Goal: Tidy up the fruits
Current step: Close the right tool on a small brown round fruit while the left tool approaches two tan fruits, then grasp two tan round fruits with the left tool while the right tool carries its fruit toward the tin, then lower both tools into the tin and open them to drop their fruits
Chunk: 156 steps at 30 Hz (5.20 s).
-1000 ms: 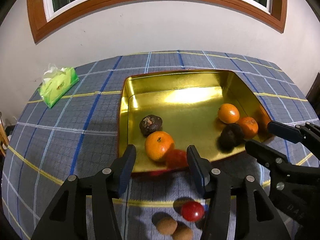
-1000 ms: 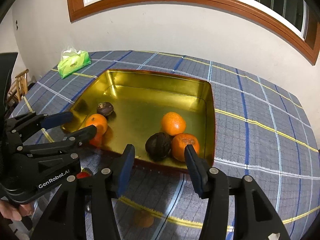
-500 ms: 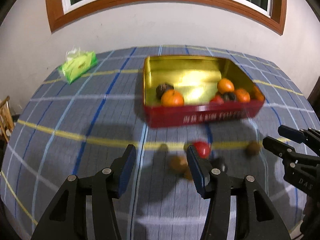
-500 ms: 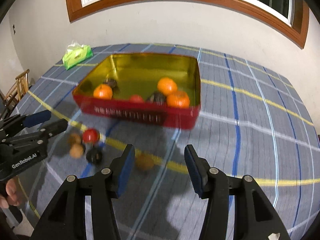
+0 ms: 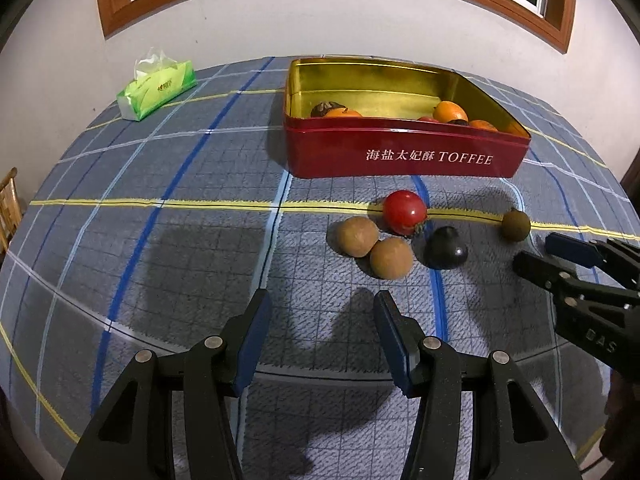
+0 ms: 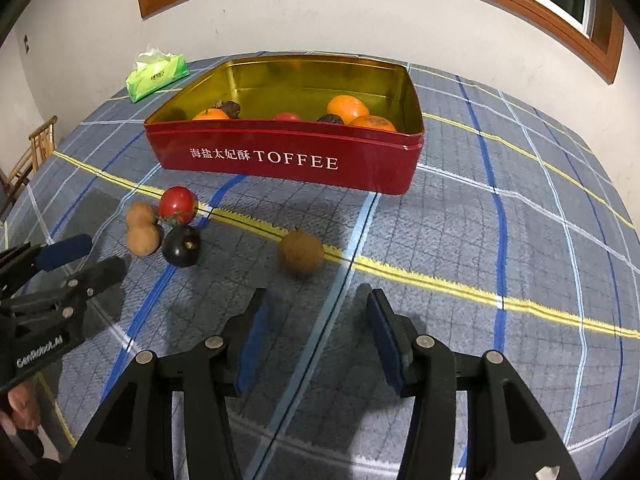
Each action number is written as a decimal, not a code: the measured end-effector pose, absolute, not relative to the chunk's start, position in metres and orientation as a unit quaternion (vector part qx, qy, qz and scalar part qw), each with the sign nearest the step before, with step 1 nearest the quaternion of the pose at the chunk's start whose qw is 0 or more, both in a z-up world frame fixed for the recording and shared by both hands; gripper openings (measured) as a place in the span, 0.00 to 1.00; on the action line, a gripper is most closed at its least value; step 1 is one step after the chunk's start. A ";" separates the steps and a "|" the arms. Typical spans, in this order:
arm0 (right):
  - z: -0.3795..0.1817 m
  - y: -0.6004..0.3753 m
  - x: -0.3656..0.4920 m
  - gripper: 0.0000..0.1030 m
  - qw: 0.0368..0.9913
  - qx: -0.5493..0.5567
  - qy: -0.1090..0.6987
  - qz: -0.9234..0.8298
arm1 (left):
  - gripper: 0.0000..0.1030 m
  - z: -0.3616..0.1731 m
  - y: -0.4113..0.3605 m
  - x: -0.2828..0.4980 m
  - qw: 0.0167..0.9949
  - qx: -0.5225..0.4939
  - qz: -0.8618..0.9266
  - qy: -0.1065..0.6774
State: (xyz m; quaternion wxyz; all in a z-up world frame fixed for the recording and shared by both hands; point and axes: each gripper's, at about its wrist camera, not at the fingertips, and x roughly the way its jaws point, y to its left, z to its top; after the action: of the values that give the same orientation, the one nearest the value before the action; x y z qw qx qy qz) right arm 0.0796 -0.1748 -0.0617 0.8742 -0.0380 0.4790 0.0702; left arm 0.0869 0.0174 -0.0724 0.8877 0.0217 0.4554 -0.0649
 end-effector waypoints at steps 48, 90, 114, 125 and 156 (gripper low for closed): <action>-0.063 -0.182 0.090 0.23 0.881 -0.030 0.471 0.046 | 0.52 -0.075 -0.009 0.125 0.895 0.016 -0.070 0.440; -0.063 -0.183 0.090 0.23 0.882 -0.032 0.468 0.045 | 0.42 -0.072 0.007 0.108 0.898 0.021 -0.062 0.435; -0.050 -0.178 0.086 0.23 0.880 -0.030 0.469 0.065 | 0.42 -0.067 0.007 0.108 0.898 0.016 -0.066 0.435; -0.013 -0.177 0.095 0.23 0.896 -0.031 0.436 0.074 | 0.42 -0.034 0.004 0.115 0.914 0.025 -0.070 0.398; -0.017 -0.166 0.189 0.23 0.891 -0.042 0.443 0.086 | 0.42 -0.016 -0.013 0.212 0.913 0.039 -0.078 0.399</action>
State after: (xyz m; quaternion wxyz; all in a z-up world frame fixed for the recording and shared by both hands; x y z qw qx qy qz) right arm 0.1889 -0.1663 -0.0168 0.8912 -0.0419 0.4433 0.0864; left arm 0.2123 -0.0127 -0.0159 0.9128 0.0388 0.3991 -0.0780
